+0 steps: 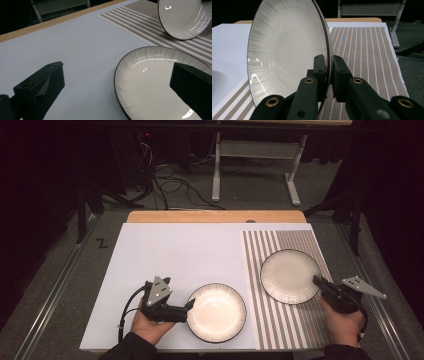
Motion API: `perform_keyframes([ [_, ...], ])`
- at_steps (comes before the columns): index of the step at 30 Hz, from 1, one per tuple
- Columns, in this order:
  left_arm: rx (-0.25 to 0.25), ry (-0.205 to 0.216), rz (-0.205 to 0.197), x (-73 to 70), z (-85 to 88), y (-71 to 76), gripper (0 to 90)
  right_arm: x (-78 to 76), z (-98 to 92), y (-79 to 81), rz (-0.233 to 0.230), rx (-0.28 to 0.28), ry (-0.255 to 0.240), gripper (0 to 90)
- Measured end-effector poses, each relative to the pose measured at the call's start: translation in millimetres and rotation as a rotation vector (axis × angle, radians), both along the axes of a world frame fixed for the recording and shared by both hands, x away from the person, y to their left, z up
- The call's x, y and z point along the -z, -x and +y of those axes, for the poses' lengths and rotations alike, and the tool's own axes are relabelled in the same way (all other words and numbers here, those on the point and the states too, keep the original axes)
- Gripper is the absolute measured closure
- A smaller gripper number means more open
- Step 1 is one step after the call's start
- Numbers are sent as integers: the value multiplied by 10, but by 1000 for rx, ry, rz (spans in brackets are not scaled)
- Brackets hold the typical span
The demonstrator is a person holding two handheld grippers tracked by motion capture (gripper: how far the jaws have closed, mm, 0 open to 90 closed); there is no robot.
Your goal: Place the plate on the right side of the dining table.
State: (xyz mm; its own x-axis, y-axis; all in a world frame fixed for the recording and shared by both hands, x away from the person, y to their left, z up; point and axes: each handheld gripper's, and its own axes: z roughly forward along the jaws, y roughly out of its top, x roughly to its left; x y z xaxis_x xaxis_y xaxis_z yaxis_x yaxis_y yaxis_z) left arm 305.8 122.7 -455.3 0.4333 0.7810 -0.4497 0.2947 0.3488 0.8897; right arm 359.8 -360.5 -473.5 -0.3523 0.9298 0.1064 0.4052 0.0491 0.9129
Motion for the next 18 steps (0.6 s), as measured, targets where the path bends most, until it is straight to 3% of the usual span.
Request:
perform_keyframes([
  [5, -26, 86, 24, 200, 138, 113, 18, -2, 8, -2, 12, 14, -8, 845],
  [11, -6, 86, 10, 201, 122, 124, 31, 9, -6, -44, 32, 23, -7, 838],
  [14, 14, 53, 0, 217, 85, 110, 31, 25, -27, -75, 54, 33, -10, 833],
  [18, 44, 45, 14, 243, 56, 115, 31, 37, -38, -110, 81, 48, -12, 825],
])
